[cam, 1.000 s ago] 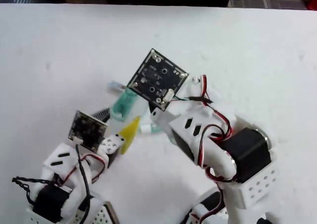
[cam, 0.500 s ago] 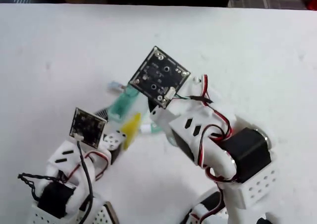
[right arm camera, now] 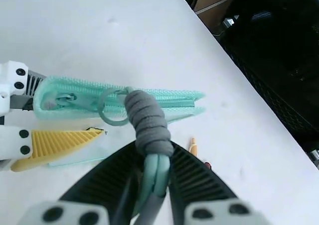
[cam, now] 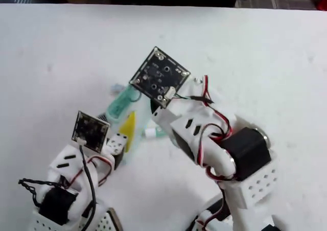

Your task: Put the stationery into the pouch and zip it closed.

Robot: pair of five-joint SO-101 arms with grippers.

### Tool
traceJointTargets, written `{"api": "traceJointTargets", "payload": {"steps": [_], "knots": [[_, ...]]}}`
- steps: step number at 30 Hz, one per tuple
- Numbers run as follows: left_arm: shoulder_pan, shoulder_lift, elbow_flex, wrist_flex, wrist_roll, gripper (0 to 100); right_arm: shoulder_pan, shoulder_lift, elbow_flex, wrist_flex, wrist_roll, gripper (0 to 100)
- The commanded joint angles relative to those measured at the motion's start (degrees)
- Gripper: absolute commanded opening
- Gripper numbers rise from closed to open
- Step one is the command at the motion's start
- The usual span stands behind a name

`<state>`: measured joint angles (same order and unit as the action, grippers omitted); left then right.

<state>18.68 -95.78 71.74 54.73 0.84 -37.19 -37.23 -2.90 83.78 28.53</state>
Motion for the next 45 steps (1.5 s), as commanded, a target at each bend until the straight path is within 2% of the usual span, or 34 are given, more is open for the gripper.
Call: {"api": "traceJointTargets", "payload": {"steps": [1, 6, 11, 15, 24, 31, 33, 40, 45], "knots": [[0.0, 1.0, -2.1, 2.2, -0.6, 9, 0.7, -0.3, 0.8, -3.0, -0.5, 2.3], [0.5, 1.0, -6.3, 9.4, -4.7, 9, 0.7, -0.2, 1.3, -5.5, -0.5, 2.3], [0.4, 1.0, -6.4, 9.8, -5.1, 4, 3.7, -0.2, 1.4, -9.3, -0.6, 2.3], [0.4, 1.0, -6.4, 9.8, -5.1, 4, 7.0, -0.1, 1.5, -11.6, -0.9, 2.3], [0.4, 1.0, -6.5, 10.1, -5.1, 4, 7.6, 6.6, 1.0, -12.0, -0.6, 1.8], [0.4, -6.5, -9.4, 17.1, -5.0, 4, 9.9, 10.0, 1.0, -14.8, -0.5, 1.8], [0.4, -9.9, -7.9, 16.7, -5.0, 4, 11.4, 10.5, 1.0, -16.1, -0.5, 1.8], [0.4, -9.0, -7.6, 16.8, -5.1, 4, 17.5, 16.0, 1.0, -19.4, -0.6, 1.8], [0.4, -9.0, -7.6, 16.8, -5.1, 4, 19.0, 18.3, 1.0, -20.8, -1.0, 1.8]]}}
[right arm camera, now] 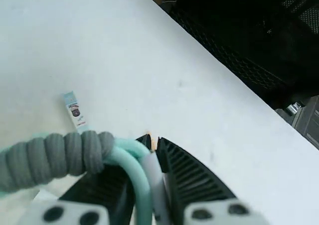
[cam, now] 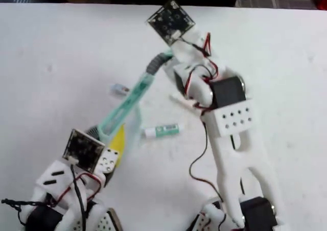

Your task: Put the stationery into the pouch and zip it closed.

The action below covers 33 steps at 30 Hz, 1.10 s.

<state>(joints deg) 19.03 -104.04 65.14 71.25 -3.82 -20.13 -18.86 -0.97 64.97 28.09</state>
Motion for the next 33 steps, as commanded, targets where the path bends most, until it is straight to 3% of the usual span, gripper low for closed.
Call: {"api": "traceJointTargets", "payload": {"steps": [1, 7, 15, 26, 33], "knots": [[0.0, -0.7, -1.0, 0.3, -0.4, 4, 2.1, 0.1, -1.0, -2.1, -0.5, 1.8], [-0.1, -0.7, -0.9, 0.3, -0.4, 4, 2.2, 0.6, -1.0, -2.9, -0.6, 1.8], [-0.1, -0.7, -0.9, 0.4, -0.4, 4, 8.1, 0.7, -1.0, -6.0, -2.7, 1.8], [-0.4, -0.7, -0.9, 0.5, -0.4, 4, 6.2, 0.6, -0.9, -5.8, -3.0, 1.8], [-0.4, -0.7, -0.9, 0.5, -0.4, 4, 9.5, 2.4, -1.1, -6.0, -3.0, 1.8]]}}
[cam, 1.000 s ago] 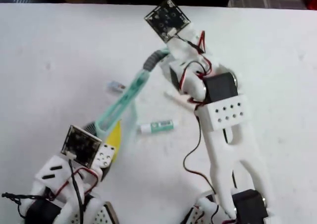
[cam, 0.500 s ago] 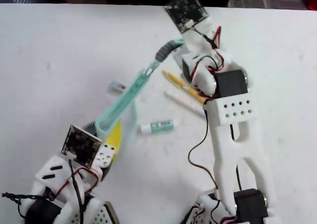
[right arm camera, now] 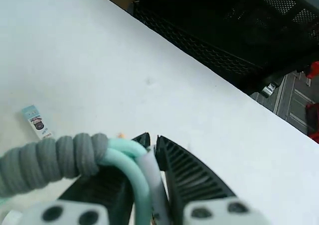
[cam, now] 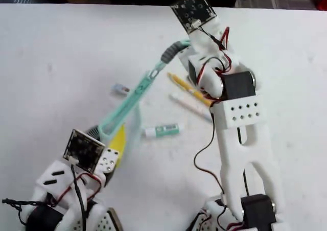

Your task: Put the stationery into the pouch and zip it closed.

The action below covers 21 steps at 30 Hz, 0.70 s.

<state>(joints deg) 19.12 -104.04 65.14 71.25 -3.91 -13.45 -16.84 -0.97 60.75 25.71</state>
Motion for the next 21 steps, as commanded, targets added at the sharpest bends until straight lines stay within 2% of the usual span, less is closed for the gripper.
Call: {"api": "traceJointTargets", "payload": {"steps": [1, 7, 9, 12, 15, 17, 21], "knots": [[-0.5, -0.7, -0.9, 0.5, -0.4, 4, 3.0, 0.8, -1.1, -1.6, -0.6, 1.8], [-0.5, -0.7, -0.9, 0.4, -0.4, 4, 1.0, -1.0, -0.9, -1.4, -0.7, 1.9], [-0.5, -0.7, -0.9, 0.4, -0.4, 4, -0.3, -2.6, -0.6, -1.3, -2.2, 4.7], [-0.5, -0.7, -0.6, 0.2, -0.4, 4, -1.3, -5.6, -0.5, 2.1, -5.7, 20.1], [-0.6, -0.7, 2.4, -2.9, -0.4, 4, -3.4, -7.9, -0.5, 6.3, -1.2, 34.9], [-0.6, -0.7, 4.5, -5.1, -0.4, 4, -5.1, -9.2, -0.5, 10.1, 1.0, 35.8], [-0.6, -0.7, 6.1, -7.0, 0.0, 6, -6.4, -13.7, -0.7, 16.0, 1.4, 31.1]]}}
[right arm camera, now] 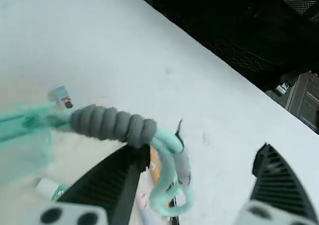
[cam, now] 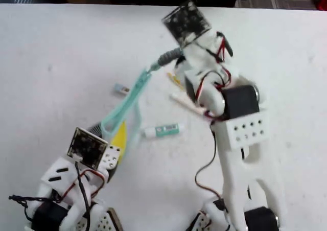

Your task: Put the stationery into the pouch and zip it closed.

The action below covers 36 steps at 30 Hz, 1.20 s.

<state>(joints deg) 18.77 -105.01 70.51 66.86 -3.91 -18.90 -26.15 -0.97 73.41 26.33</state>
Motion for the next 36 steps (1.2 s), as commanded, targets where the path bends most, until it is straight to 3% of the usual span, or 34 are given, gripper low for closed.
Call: {"api": "traceJointTargets", "payload": {"steps": [1, 7, 13, 22, 29, 36], "knots": [[-0.5, 0.2, 0.7, -2.4, 0.1, 9, -0.9, -5.8, -0.9, 4.7, 0.8, 30.2], [-5.9, 0.3, 1.1, -2.3, 10.1, 30, -1.0, -12.0, -0.8, 10.7, 0.7, 29.3], [-1.6, 0.3, 3.8, -4.2, 3.0, 24, -3.1, -12.4, -0.5, 14.9, 0.7, 29.3], [-2.3, 0.3, 4.2, -8.1, 2.5, 2, -10.2, -14.1, -0.4, 17.8, 1.1, 29.3], [-17.7, 0.3, -3.3, -7.2, 3.0, 2, -8.3, -10.5, 7.5, 5.3, 0.7, 29.1], [-31.7, 0.3, -5.2, -8.4, 4.3, 2, -8.7, 8.9, 10.1, -6.6, -1.6, 29.1]]}}
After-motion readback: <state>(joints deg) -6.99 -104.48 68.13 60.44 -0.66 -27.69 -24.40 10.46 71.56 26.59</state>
